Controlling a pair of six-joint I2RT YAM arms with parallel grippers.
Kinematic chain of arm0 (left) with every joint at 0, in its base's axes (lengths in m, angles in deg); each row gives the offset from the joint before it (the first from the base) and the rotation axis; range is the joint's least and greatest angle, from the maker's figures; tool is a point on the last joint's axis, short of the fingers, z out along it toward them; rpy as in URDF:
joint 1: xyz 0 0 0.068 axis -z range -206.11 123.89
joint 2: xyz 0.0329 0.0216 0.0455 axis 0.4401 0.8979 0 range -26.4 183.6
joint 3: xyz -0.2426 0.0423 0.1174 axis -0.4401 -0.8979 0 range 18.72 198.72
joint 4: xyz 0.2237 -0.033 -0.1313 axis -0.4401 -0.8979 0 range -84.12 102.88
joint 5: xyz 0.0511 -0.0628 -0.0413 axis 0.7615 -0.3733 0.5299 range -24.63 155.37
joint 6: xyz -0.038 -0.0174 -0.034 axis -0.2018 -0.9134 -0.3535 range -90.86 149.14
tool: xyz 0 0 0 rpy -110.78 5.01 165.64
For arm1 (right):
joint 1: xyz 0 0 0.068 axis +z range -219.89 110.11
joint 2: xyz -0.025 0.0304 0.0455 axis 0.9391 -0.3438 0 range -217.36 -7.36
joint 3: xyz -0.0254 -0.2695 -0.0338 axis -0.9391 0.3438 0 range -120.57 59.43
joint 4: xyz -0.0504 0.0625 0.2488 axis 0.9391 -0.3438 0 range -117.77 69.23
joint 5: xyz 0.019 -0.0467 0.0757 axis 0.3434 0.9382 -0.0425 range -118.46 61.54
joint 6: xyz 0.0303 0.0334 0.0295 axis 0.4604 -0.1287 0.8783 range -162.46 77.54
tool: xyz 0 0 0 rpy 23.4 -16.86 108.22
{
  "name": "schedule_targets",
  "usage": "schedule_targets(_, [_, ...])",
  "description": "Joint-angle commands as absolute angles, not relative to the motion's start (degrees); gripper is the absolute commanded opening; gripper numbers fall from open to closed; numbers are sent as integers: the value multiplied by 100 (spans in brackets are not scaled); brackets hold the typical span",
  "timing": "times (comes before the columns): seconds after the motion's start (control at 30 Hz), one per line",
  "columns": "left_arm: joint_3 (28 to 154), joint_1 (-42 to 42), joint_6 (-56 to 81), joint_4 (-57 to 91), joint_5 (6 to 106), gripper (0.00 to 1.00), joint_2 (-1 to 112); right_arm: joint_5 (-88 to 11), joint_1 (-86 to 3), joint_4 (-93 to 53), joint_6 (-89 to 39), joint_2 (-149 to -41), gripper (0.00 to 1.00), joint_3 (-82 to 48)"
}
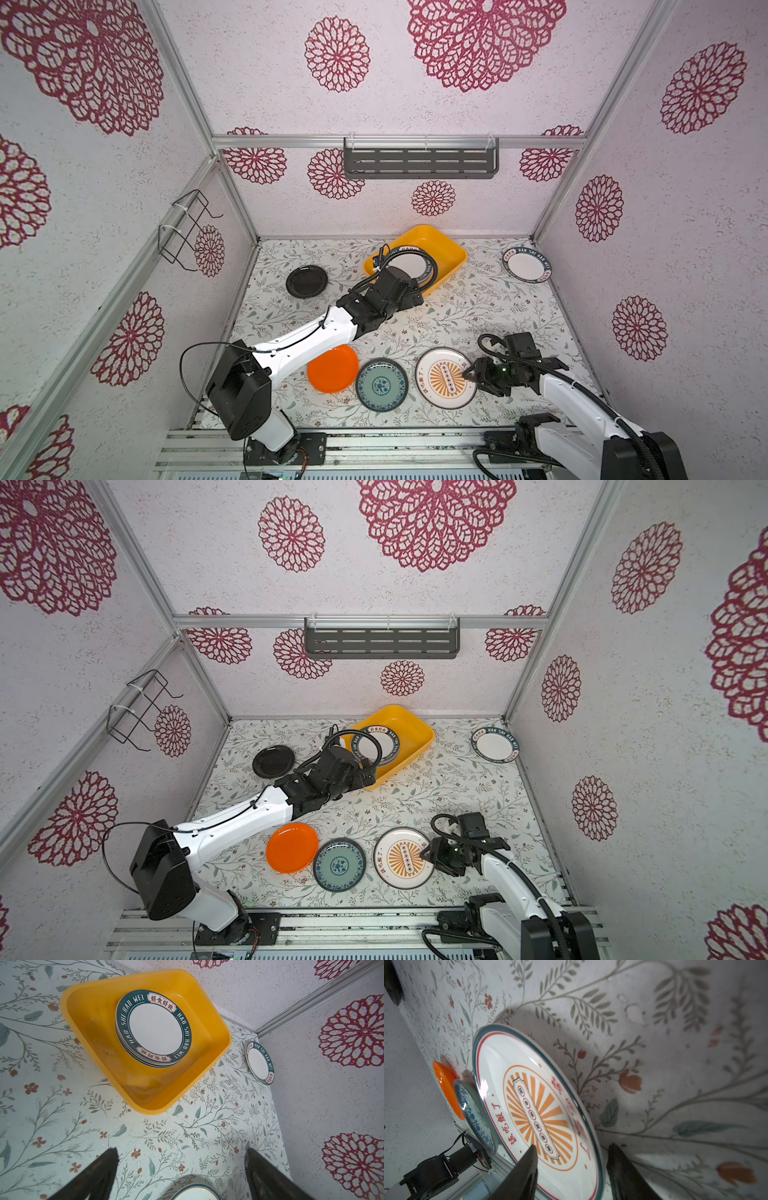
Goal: Place the plates into the plastic bin on the countertop
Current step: 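Grasp the edge of the orange-sunburst plate with right gripper, then lift the sunburst plate upright with right gripper toward the left gripper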
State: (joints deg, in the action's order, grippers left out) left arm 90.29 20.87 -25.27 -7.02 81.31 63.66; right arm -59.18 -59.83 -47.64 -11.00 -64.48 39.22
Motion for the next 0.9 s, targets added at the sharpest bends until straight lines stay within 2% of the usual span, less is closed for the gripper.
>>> schedule_targets(0.0, [8946, 2188, -2637, -828, 8281, 98, 6246, -5711, -5944, -4596, -1265, -6638, 48, 4052])
schedule_targets(0.07, [8965, 2203, -2688, -950, 8354, 98, 6245, -5697, -5945, -4484, -1220, -6626, 43, 4076])
schedule_targets(0.2, [9077, 2221, -2715, -1175, 8451, 98, 6254, -5607, -5952, -4369, -1126, -6538, 26, 4049])
schedule_targets(0.3, [9112, 2214, -2685, -1213, 8491, 98, 6263, -5665, -5958, -4274, -1087, -6537, 20, 4037])
schedule_targets(0.4, [9146, 2229, -2658, -1227, 8462, 98, 6285, -5599, -5952, -4284, -1059, -6482, 7, 3980])
schedule_targets(0.57, [9228, 2230, -2640, -1339, 8514, 98, 6291, -5605, -5959, -4226, -913, -6273, 0, 3861])
schedule_targets(0.87, [9093, 2232, -2726, -1482, 8871, 97, 6008, -5610, -5981, -4179, -435, -5844, 0, 3314])
